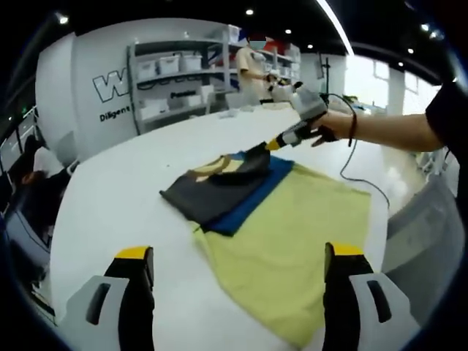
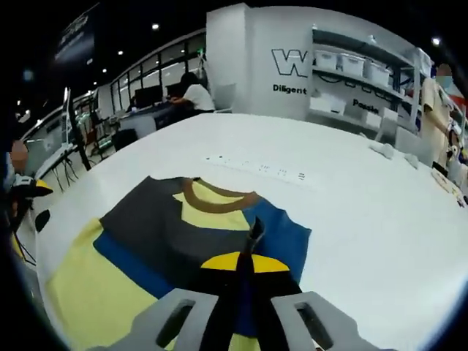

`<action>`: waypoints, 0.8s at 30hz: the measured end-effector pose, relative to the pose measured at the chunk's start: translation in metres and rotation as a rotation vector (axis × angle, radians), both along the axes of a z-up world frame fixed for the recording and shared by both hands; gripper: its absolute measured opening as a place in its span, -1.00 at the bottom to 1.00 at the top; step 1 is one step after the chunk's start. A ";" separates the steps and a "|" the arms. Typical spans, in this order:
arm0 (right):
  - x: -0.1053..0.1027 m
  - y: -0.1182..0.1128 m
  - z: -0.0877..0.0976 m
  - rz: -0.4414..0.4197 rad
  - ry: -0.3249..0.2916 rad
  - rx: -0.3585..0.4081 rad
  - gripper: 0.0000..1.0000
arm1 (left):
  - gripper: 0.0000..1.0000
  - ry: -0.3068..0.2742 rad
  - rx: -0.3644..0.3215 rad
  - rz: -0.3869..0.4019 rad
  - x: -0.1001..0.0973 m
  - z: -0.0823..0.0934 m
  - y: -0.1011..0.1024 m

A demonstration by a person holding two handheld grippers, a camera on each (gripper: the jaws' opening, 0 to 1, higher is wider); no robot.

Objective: Fold the garment on the visible template until the final outline fits inside the template.

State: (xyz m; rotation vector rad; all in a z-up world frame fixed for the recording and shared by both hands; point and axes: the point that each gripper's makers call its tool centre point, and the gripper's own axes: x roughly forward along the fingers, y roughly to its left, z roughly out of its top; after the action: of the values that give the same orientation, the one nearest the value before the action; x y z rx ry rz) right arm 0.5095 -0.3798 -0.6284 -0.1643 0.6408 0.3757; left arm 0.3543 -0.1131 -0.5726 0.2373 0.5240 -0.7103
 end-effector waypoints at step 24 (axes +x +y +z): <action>-0.042 -0.020 -0.031 -0.131 0.074 -0.134 -1.00 | 0.87 -0.012 0.002 0.003 -0.005 0.004 0.005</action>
State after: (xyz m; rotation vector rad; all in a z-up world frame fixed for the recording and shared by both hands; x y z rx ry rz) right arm 0.4679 -0.3998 -0.6598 -0.2354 0.7463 0.2135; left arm 0.3491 -0.1083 -0.5688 0.2423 0.5137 -0.7052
